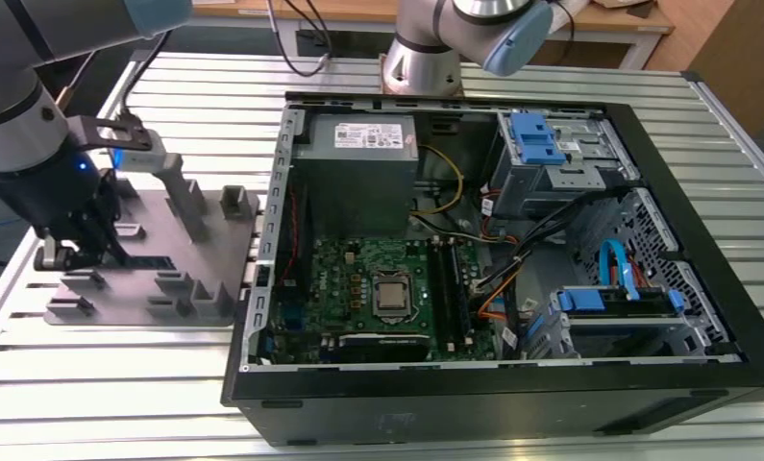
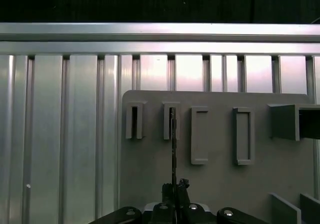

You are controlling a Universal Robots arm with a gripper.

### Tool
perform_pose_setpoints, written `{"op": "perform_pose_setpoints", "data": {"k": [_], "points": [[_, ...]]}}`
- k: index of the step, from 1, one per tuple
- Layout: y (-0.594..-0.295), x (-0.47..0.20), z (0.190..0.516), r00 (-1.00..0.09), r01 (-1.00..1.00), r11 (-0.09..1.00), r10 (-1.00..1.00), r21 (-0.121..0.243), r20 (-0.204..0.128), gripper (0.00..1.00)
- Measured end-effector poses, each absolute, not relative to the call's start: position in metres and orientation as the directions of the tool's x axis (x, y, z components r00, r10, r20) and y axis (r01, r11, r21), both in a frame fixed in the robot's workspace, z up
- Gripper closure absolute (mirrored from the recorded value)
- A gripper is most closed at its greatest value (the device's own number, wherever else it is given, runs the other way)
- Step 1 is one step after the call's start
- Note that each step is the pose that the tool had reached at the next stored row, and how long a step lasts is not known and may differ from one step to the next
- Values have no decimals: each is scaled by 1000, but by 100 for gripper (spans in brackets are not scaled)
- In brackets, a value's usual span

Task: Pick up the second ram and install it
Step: 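Pick up the second ram and move it above second insertion slot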

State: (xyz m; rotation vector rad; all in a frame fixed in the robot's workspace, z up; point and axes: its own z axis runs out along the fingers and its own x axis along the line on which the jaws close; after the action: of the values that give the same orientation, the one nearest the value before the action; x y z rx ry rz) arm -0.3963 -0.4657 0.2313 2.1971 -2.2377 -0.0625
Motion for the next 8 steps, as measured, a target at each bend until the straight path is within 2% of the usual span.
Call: {"op": "perform_pose_setpoints", "data": {"k": [8], "points": [[-466, -396, 239, -19, -999, 18, -1000, 32, -24, 86]]}}
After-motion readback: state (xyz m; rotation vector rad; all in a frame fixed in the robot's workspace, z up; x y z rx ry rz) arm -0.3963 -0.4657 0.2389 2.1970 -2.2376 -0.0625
